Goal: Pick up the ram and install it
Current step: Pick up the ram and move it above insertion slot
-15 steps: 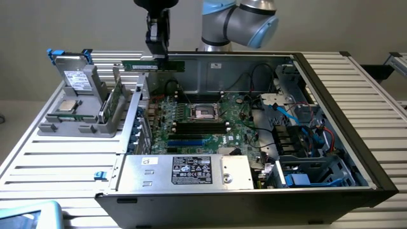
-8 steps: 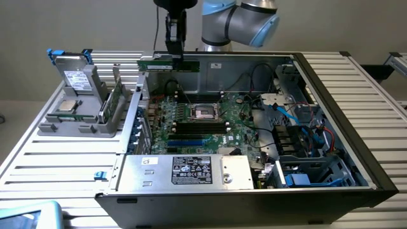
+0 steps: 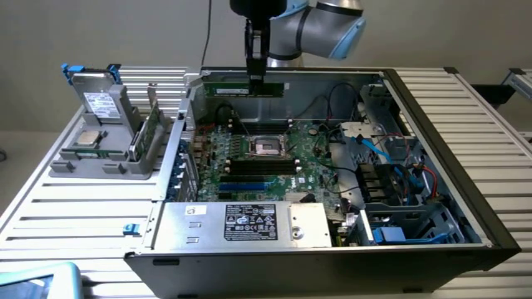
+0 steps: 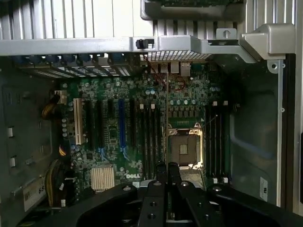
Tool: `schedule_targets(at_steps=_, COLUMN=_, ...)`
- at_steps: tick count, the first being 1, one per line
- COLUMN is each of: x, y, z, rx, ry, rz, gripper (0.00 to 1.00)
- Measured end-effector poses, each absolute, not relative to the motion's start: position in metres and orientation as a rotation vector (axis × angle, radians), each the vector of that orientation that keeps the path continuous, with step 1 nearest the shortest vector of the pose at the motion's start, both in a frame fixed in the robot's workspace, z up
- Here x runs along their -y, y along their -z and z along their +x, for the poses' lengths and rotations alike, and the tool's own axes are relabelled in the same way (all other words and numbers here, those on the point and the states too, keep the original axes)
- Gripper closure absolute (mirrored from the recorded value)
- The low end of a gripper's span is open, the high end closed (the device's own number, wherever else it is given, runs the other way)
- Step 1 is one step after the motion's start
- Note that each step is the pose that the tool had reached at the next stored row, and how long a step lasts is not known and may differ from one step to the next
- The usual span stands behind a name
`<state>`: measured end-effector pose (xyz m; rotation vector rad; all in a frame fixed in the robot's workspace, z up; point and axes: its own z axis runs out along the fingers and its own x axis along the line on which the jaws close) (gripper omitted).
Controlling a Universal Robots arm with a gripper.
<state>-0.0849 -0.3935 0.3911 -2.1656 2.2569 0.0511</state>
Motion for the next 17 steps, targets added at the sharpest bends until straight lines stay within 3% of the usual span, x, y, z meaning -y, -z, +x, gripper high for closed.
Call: schedule_targets(at_steps=17, x=0.389, y=-0.369, z=-0.061, rx=-2.269, ry=-0.023, rz=-2.177, gripper=0.87)
